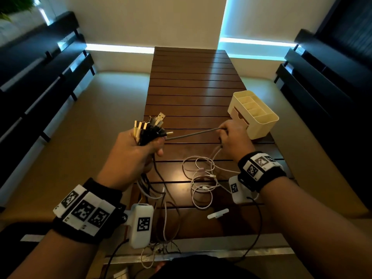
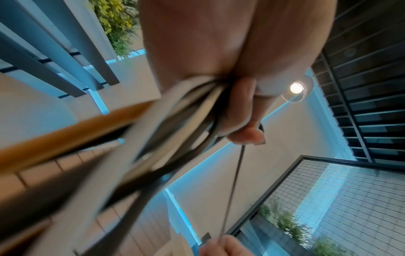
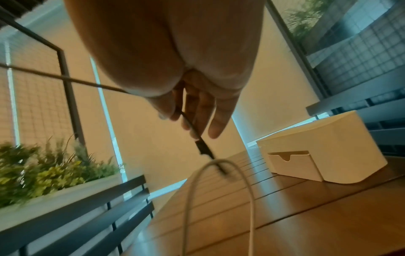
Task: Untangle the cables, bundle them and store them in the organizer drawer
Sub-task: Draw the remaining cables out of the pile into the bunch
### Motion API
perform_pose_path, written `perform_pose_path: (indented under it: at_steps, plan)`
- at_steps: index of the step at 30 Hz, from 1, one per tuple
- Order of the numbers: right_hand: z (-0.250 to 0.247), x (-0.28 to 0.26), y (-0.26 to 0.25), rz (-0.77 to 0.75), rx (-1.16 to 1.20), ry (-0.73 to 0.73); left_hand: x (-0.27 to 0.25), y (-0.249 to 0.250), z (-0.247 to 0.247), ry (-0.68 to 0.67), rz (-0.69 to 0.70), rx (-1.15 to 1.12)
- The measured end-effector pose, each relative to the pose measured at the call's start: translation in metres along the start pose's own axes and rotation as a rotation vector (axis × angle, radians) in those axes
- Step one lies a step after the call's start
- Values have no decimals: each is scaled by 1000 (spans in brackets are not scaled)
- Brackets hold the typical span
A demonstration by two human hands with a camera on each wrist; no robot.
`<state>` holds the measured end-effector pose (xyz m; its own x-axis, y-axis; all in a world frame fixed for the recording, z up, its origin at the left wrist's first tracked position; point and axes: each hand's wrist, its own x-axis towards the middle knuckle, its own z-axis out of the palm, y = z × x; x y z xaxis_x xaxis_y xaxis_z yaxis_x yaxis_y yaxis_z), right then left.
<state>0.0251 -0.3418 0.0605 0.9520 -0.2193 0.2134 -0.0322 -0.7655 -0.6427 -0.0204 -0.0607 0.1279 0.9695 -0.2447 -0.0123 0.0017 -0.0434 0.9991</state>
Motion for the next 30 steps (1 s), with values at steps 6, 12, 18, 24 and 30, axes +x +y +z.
perform_pose_path:
  at_steps: [6,12,18,24,30]
  plan:
    - [-25,-8,-28,-210,141,30,-8,-13,-9,12,-88,273]
    - [-32,-64,-34,-58,184,-456,-2,-10,-18,49,-89,177]
    - [-25,-67,-22,-62,197,-325,4,-10,8,-52,-108,123]
    - [-14,-109,-25,-53,81,-772,12,-12,31,-46,-80,87]
    - [-17,-116,-24,-14,-177,-1311,16,-16,27,35,-82,-78]
